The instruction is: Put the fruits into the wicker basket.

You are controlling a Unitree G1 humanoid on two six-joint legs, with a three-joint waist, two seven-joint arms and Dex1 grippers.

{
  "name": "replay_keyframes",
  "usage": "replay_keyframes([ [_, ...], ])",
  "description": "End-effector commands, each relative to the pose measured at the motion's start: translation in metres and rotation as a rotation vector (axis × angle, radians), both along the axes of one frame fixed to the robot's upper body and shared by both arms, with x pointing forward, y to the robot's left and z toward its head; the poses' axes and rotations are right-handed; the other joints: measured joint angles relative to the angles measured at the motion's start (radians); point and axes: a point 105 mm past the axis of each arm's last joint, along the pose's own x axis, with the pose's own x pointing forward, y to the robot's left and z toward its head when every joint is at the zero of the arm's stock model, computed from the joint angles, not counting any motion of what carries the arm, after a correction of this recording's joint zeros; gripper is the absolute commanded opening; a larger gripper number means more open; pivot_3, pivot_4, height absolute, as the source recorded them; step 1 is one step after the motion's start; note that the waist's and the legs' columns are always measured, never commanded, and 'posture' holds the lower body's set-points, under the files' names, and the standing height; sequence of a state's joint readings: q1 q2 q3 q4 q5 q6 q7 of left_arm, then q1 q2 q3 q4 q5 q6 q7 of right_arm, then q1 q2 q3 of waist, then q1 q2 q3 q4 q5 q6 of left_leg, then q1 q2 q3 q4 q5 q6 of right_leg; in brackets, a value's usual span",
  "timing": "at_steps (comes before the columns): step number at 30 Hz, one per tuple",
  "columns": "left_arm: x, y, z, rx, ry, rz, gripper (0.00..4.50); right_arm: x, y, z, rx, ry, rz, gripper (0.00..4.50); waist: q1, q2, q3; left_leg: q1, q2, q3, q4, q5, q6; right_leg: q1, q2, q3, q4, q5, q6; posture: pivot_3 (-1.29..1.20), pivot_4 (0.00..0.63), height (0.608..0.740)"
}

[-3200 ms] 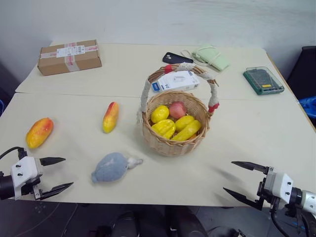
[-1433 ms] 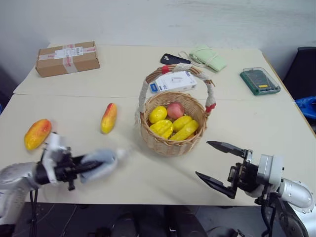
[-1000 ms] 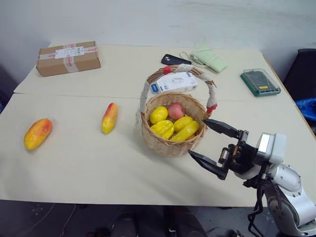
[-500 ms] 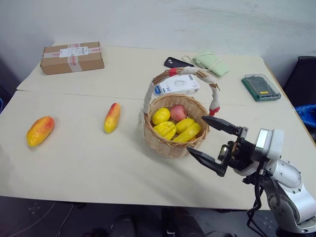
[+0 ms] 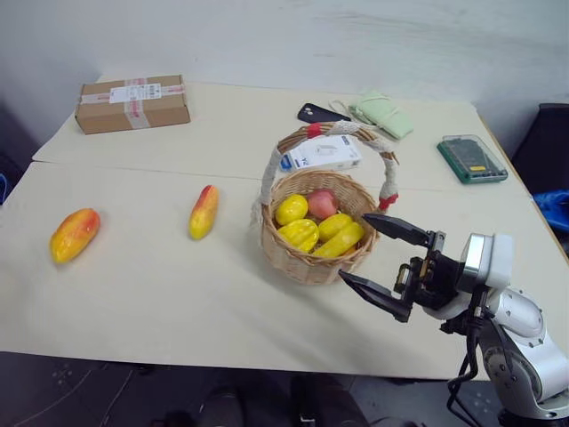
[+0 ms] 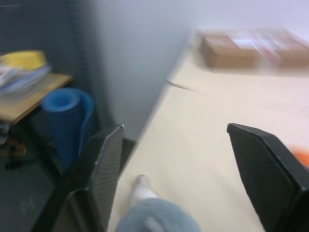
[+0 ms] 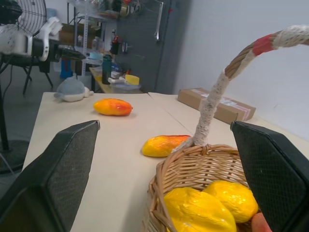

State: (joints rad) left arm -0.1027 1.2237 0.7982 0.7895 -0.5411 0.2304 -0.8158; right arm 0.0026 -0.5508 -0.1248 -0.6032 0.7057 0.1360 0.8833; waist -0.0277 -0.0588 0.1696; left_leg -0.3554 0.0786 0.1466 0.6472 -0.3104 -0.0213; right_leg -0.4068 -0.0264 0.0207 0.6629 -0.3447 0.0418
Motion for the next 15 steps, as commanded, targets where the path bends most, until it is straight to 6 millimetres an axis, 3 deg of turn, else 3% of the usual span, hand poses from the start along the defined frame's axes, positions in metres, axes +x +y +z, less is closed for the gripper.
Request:
replay_keyframes([
  [1, 0.022, -0.022, 0.006, 0.112, 0.131, -0.126, 4.47, -0.006, 0.002, 0.01, -0.005, -0.039, 0.034, 4.5, 0.0, 0.0, 0.0, 0.0, 0.0, 0.0, 0.0, 0.0, 0.0, 0.0, 0.0, 0.0, 0.0, 0.0, 0.0, 0.0, 0.15, 0.74],
  [9, 0.085, -0.06, -0.034, 0.074, 0.355, -0.243, 4.47, -0.003, 0.007, 0.009, -0.012, -0.05, 0.056, 4.5, -0.005, 0.003, 0.001, -0.003, 0.0, 0.003, 0.001, 0.002, -0.004, -0.004, 0.002, -0.001, 0.001, 0.0, 0.0, 0.0, 0.15, 0.74],
  [15, 0.094, -0.068, -0.058, 0.024, 0.467, -0.261, 4.47, -0.002, 0.0, -0.003, -0.014, -0.054, 0.022, 4.5, -0.014, 0.002, 0.001, -0.006, 0.002, 0.006, 0.004, 0.003, -0.005, -0.007, 0.003, -0.003, 0.001, 0.0, 0.0, 0.0, 0.15, 0.74],
])
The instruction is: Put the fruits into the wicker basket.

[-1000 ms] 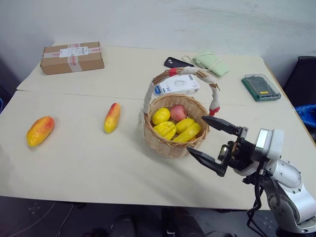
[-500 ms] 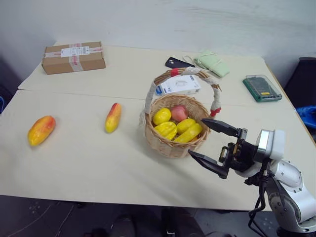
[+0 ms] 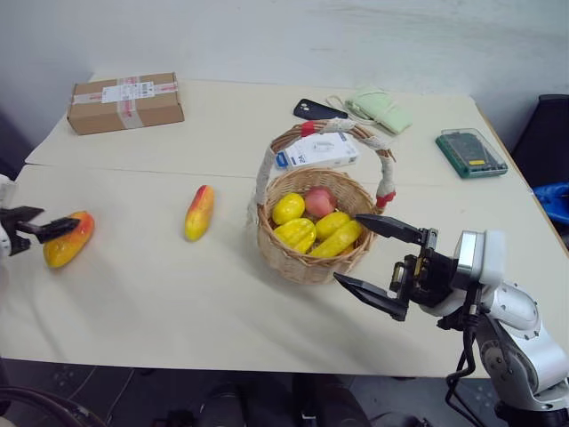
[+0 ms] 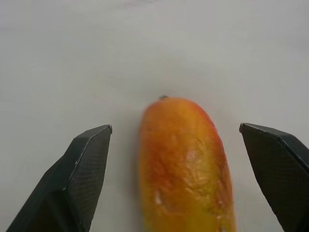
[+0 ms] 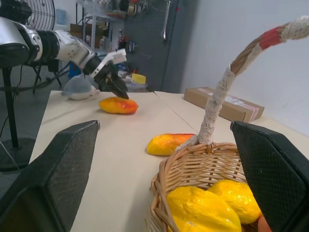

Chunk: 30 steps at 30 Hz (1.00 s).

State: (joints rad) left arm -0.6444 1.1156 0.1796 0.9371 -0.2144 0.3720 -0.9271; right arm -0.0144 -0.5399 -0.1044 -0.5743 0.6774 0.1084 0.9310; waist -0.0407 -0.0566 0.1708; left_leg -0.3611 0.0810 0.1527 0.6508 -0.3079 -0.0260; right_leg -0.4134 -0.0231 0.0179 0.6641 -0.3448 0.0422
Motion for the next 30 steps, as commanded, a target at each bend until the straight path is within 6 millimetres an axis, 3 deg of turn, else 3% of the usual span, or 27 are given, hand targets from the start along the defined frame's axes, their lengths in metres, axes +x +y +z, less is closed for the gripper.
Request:
replay_keyframes([
  [1, -0.003, 0.009, 0.005, 0.025, 0.02, 0.034, 4.47, -0.003, -0.004, -0.001, 0.009, -0.034, -0.019, 4.5, 0.0, 0.0, 0.0, -0.001, 0.0, 0.0, 0.0, 0.0, 0.0, 0.0, 0.0, 0.0, 0.0, 0.0, 0.0, 0.0, 0.15, 0.74],
  [6, -0.003, 0.001, -0.009, -0.011, 0.067, -0.014, 4.47, -0.006, -0.007, -0.005, 0.017, -0.037, -0.044, 4.5, 0.005, 0.0, 0.0, -0.001, 0.0, -0.001, 0.003, 0.0, 0.0, 0.0, -0.001, -0.001, 0.002, 0.0, 0.0, 0.0, 0.15, 0.74],
  [12, -0.002, -0.014, 0.002, -0.019, -0.012, -0.159, 2.69, -0.009, -0.011, -0.008, 0.011, -0.037, -0.058, 4.5, 0.012, 0.0, 0.0, -0.001, 0.0, -0.002, 0.006, 0.0, 0.0, 0.0, -0.001, -0.002, 0.005, 0.0, 0.0, 0.0, 0.15, 0.74],
  [16, -0.011, -0.04, 0.019, -0.047, -0.059, -0.397, 2.67, -0.008, -0.022, -0.013, -0.008, -0.026, -0.103, 4.5, 0.011, 0.0, 0.0, -0.004, 0.001, -0.004, 0.007, 0.0, 0.0, 0.0, -0.002, -0.004, 0.005, 0.0, 0.0, 0.0, 0.15, 0.74],
  [23, -0.059, -0.132, 0.051, -0.159, -0.051, -0.994, 2.67, -0.009, -0.06, -0.029, -0.062, -0.002, -0.273, 4.5, 0.011, 0.003, 0.002, -0.005, 0.001, -0.007, 0.008, 0.0, 0.0, 0.0, -0.003, -0.008, 0.005, 0.0, -0.001, 0.0, 0.15, 0.74],
  [26, -0.06, -0.193, 0.061, -0.165, -0.123, -1.206, 2.67, -0.012, -0.073, -0.031, -0.071, 0.001, -0.339, 4.5, 0.024, 0.008, 0.003, -0.005, 0.0, -0.009, 0.009, 0.0, 0.001, 0.003, -0.004, -0.009, 0.004, 0.0, -0.001, 0.0, 0.15, 0.74],
  [28, -0.053, -0.258, 0.074, -0.206, -0.256, -1.342, 2.67, -0.016, -0.077, -0.032, -0.065, 0.006, -0.369, 4.5, 0.039, 0.012, 0.002, -0.005, -0.001, -0.01, 0.011, -0.001, 0.001, 0.004, -0.004, -0.009, 0.004, 0.0, 0.0, 0.0, 0.15, 0.74],
  [30, -0.05, -0.299, 0.081, -0.229, -0.303, -1.39, 2.67, -0.018, -0.078, -0.031, -0.056, 0.005, -0.386, 4.5, 0.046, 0.013, 0.001, -0.006, -0.003, -0.013, 0.014, -0.001, 0.003, 0.007, -0.004, -0.01, 0.003, 0.002, 0.003, 0.0, 0.15, 0.74],
])
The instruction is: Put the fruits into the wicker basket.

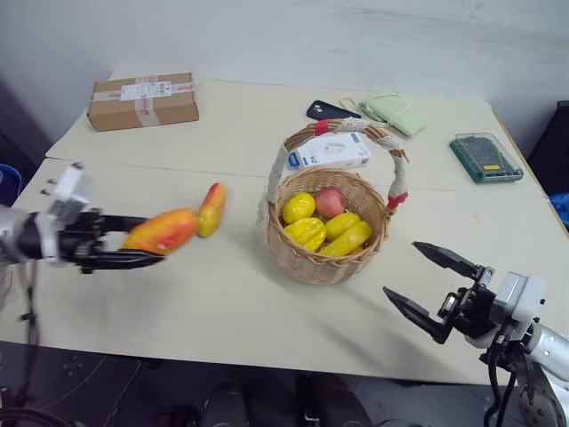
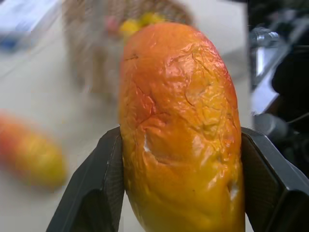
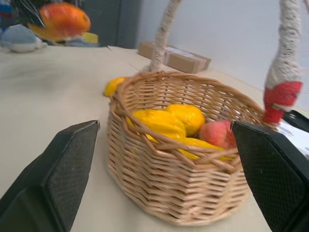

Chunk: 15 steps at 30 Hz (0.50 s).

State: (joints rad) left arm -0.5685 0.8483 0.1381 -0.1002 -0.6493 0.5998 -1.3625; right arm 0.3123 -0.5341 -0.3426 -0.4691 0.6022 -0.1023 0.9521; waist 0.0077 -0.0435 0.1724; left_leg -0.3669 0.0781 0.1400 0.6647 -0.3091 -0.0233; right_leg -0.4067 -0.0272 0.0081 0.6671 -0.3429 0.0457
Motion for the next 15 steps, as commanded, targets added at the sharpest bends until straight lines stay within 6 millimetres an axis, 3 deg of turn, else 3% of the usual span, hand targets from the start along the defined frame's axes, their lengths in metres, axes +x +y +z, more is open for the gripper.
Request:
replay_keyframes([
  [1, 0.003, -0.061, 0.008, -0.006, -0.066, -0.051, 2.67, -0.006, -0.001, 0.012, 0.009, -0.062, -0.03, 4.5, -0.006, -0.001, -0.001, -0.001, 0.0, 0.002, 0.001, 0.0, 0.0, -0.001, 0.001, 0.002, 0.0, 0.001, 0.002, 0.0, 0.15, 0.74],
  [5, 0.028, -0.108, 0.0, 0.019, -0.161, 0.03, 2.67, -0.008, 0.004, 0.015, 0.028, -0.075, -0.051, 4.5, -0.035, 0.002, 0.0, 0.001, -0.001, 0.006, -0.001, 0.0, -0.001, -0.003, 0.006, 0.011, 0.0, 0.002, 0.003, 0.0, 0.15, 0.74],
  [9, 0.04, -0.121, -0.011, 0.072, -0.204, 0.076, 2.67, -0.01, 0.011, 0.018, 0.038, -0.084, -0.056, 4.5, -0.04, 0.003, 0.0, 0.006, 0.0, 0.006, -0.001, 0.0, -0.004, -0.003, 0.014, 0.021, 0.002, 0.002, 0.003, 0.0, 0.15, 0.74],
  [15, 0.027, -0.115, 0.001, -0.037, -0.209, 0.017, 4.47, -0.012, 0.015, 0.02, 0.045, -0.087, -0.072, 4.5, -0.036, 0.003, 0.0, 0.011, 0.004, 0.006, -0.001, -0.002, -0.007, -0.003, 0.018, 0.029, 0.005, 0.001, 0.003, 0.0, 0.15, 0.74],
])
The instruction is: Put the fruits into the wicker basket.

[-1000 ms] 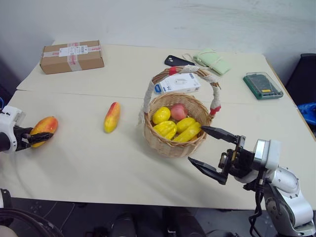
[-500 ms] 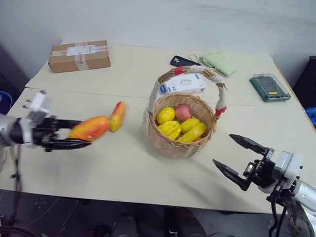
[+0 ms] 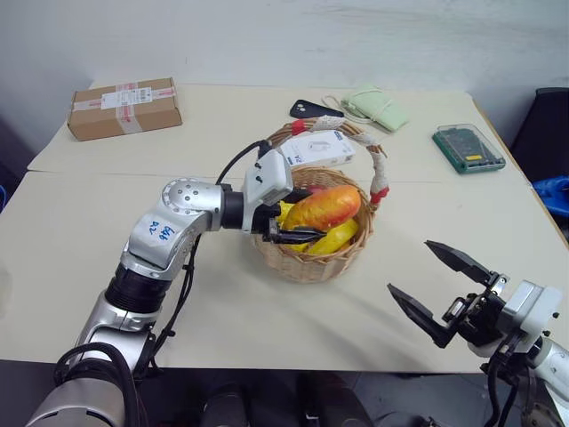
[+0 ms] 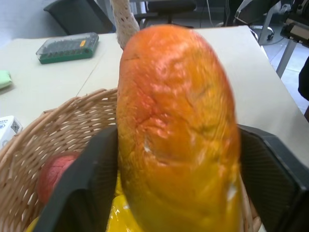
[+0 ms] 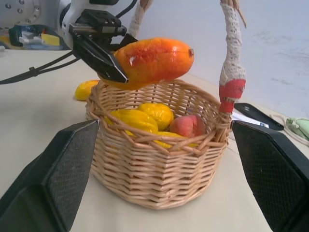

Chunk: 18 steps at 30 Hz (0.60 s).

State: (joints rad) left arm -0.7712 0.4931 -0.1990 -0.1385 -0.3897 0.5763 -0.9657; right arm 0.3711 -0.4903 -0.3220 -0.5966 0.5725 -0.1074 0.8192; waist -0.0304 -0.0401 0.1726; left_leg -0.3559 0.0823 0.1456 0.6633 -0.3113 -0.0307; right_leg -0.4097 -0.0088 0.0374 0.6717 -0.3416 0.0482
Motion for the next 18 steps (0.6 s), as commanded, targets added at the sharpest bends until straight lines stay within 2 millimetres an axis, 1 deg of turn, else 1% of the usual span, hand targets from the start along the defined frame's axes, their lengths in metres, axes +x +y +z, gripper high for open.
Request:
replay_keyframes([
  [1, -0.012, 0.011, 0.021, -0.111, -0.05, -0.056, 4.47, -0.004, 0.004, 0.008, 0.005, -0.038, 0.006, 4.5, 0.002, 0.0, 0.0, 0.0, 0.0, 0.0, 0.0, 0.0, 0.0, 0.0, 0.0, 0.0, 0.0, 0.0, 0.0, 0.0, 0.15, 0.74],
  [2, -0.015, 0.025, 0.026, -0.176, -0.021, -0.065, 4.47, -0.003, 0.005, 0.009, 0.006, -0.042, 0.018, 4.5, 0.002, 0.0, 0.0, 0.0, 0.0, 0.001, 0.0, 0.0, 0.0, 0.0, 0.0, 0.001, 0.0, 0.0, 0.0, 0.0, 0.15, 0.74],
  [3, -0.017, 0.041, 0.025, -0.207, -0.01, -0.062, 4.47, -0.002, 0.007, 0.01, 0.007, -0.047, 0.03, 4.5, -0.001, 0.0, 0.0, 0.0, 0.0, 0.001, 0.0, 0.0, 0.0, 0.0, 0.0, 0.001, 0.0, 0.0, 0.0, 0.0, 0.15, 0.74],
  [4, -0.021, 0.059, 0.022, -0.203, -0.008, -0.059, 4.47, -0.001, 0.009, 0.012, 0.007, -0.052, 0.045, 4.5, -0.01, 0.0, 0.0, 0.001, 0.0, 0.001, 0.0, 0.0, 0.0, 0.0, 0.0, 0.001, 0.0, 0.0, 0.0, 0.0, 0.15, 0.74],
  [5, -0.025, 0.07, 0.019, -0.19, -0.009, -0.058, 4.47, 0.0, 0.01, 0.013, 0.007, -0.055, 0.055, 4.5, -0.016, 0.001, 0.0, 0.003, 0.001, 0.002, -0.001, -0.001, 0.0, 0.0, 0.0, 0.002, 0.002, 0.0, -0.001, 0.0, 0.15, 0.74],
  [6, -0.024, 0.09, 0.019, -0.21, 0.033, 0.003, 4.47, 0.001, 0.012, 0.016, 0.007, -0.062, 0.078, 4.5, -0.022, 0.001, 0.001, 0.004, 0.001, 0.0, -0.001, -0.001, -0.002, 0.0, 0.001, 0.003, 0.003, -0.001, -0.002, 0.0, 0.15, 0.74],
  [8, -0.022, 0.119, 0.019, -0.239, 0.093, 0.103, 4.47, 0.002, 0.017, 0.02, 0.012, -0.07, 0.113, 4.5, -0.023, 0.001, 0.001, 0.004, 0.001, -0.001, -0.001, -0.001, -0.003, -0.001, 0.001, 0.002, 0.005, -0.002, -0.004, 0.0, 0.15, 0.74],
  [10, -0.008, 0.179, 0.006, -0.235, 0.101, 0.374, 4.47, 0.003, 0.029, 0.031, 0.047, -0.08, 0.188, 4.5, -0.026, 0.002, 0.001, 0.004, 0.001, -0.002, -0.001, -0.001, -0.003, 0.0, 0.001, 0.002, 0.004, -0.003, -0.004, 0.0, 0.15, 0.74],
  [11, -0.005, 0.209, -0.001, -0.232, 0.1, 0.502, 4.47, 0.002, 0.034, 0.037, 0.059, -0.088, 0.22, 4.5, -0.027, 0.002, 0.001, 0.005, 0.001, -0.002, -0.001, -0.001, -0.002, 0.0, 0.001, 0.002, 0.004, -0.003, -0.004, 0.0, 0.15, 0.74],
  [12, -0.004, 0.227, -0.006, -0.231, 0.098, 0.576, 4.47, 0.002, 0.038, 0.041, 0.064, -0.093, 0.239, 4.5, -0.028, 0.002, 0.001, 0.005, 0.001, -0.001, -0.001, -0.002, -0.002, 0.0, 0.0, 0.002, 0.005, -0.003, -0.004, 0.0, 0.15, 0.74],
  [13, -0.003, 0.254, -0.012, -0.241, 0.103, 0.695, 4.47, 0.003, 0.042, 0.046, 0.074, -0.099, 0.258, 4.5, -0.026, 0.002, 0.001, 0.005, 0.001, -0.001, -0.002, -0.002, -0.002, -0.001, 0.001, 0.002, 0.005, -0.003, -0.005, 0.0, 0.15, 0.74],
  [15, -0.011, 0.308, -0.032, -0.256, 0.162, 0.922, 4.47, 0.003, 0.052, 0.056, 0.08, -0.125, 0.296, 4.5, -0.025, 0.001, 0.001, 0.004, 0.001, -0.002, -0.002, -0.002, -0.002, -0.001, 0.0, 0.0, 0.004, -0.003, -0.006, 0.0, 0.15, 0.74],
  [16, -0.018, 0.329, -0.044, -0.259, 0.221, 1.016, 4.47, 0.003, 0.057, 0.06, 0.076, -0.133, 0.318, 4.5, -0.025, 0.001, 0.001, 0.004, 0.001, -0.002, -0.002, -0.002, -0.002, -0.002, -0.001, 0.0, 0.004, -0.003, -0.006, 0.0, 0.15, 0.74],
  [17, -0.026, 0.34, -0.054, -0.265, 0.306, 1.058, 4.47, 0.003, 0.06, 0.062, 0.069, -0.139, 0.335, 4.5, -0.025, 0.0, 0.001, 0.003, 0.001, -0.002, -0.002, -0.003, -0.001, -0.002, -0.001, 0.0, 0.003, -0.003, -0.006, 0.0, 0.15, 0.74],
  [18, -0.031, 0.349, -0.062, -0.234, 0.335, 1.097, 4.47, 0.003, 0.063, 0.063, 0.067, -0.132, 0.354, 4.5, -0.025, -0.001, 0.001, 0.003, 0.001, -0.002, -0.002, -0.004, -0.001, -0.003, -0.001, 0.0, 0.003, -0.004, -0.006, 0.0, 0.15, 0.74],
])
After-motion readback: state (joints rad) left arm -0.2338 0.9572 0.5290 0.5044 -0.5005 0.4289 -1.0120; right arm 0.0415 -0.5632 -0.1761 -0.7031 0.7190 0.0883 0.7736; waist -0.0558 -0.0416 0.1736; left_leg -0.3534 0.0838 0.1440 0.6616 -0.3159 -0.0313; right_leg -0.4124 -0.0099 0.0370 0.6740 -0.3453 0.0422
